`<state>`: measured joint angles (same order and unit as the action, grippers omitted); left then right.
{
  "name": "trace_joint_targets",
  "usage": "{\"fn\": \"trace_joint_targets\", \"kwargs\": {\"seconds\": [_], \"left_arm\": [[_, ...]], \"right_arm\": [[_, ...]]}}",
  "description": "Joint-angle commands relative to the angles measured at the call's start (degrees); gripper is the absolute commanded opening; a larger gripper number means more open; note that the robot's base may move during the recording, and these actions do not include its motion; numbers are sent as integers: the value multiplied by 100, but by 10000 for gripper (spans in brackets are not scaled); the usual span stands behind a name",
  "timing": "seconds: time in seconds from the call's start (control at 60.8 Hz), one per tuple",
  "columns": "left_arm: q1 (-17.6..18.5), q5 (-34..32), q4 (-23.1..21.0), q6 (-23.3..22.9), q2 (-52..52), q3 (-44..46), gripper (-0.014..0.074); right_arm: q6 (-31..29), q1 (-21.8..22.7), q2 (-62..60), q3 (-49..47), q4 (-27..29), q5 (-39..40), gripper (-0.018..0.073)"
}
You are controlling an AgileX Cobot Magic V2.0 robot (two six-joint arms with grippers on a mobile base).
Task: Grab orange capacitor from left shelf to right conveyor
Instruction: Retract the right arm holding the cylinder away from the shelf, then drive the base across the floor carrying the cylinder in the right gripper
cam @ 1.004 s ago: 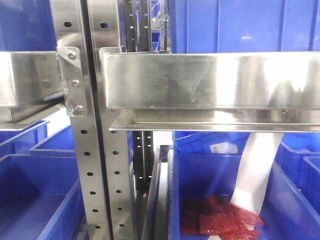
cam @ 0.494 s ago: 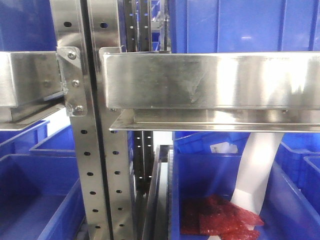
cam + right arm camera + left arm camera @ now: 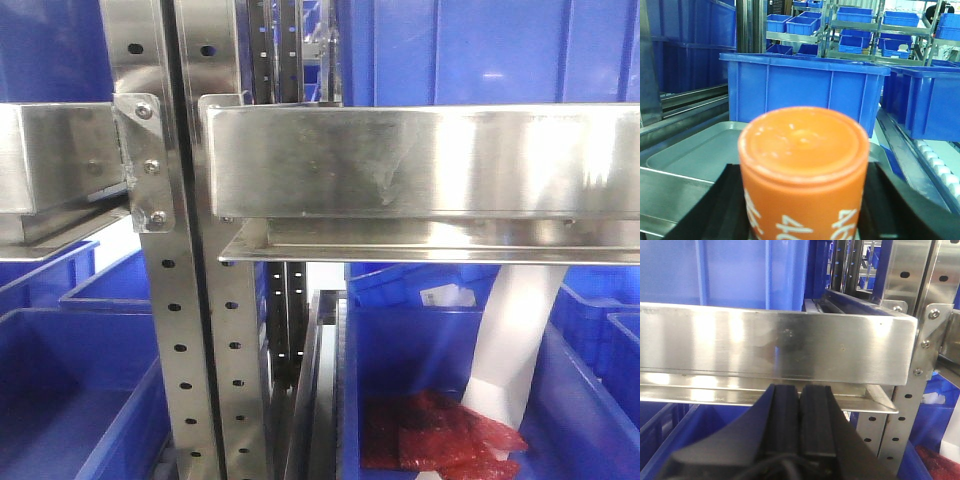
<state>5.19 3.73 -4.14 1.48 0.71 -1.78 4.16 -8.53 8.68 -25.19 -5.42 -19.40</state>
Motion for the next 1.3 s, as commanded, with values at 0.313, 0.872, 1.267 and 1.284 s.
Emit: {"fn": "trace_joint_targets", "kwargs": {"seconds": [0.313, 0.872, 1.267, 1.284], "left_arm": [[3, -513, -10, -8, 62, 26, -127], [3, -513, -10, -8, 62, 26, -127], [3, -513, -10, -8, 62, 26, -127], [-8, -513, -10, -8, 62, 26, -127]], "right_arm": [[-30, 33, 59, -161, -72, 500, 88], [-30, 33, 59, -161, -72, 500, 88], [-30, 33, 59, -161, -72, 500, 88], [-30, 33, 59, -161, -72, 500, 88]]}}
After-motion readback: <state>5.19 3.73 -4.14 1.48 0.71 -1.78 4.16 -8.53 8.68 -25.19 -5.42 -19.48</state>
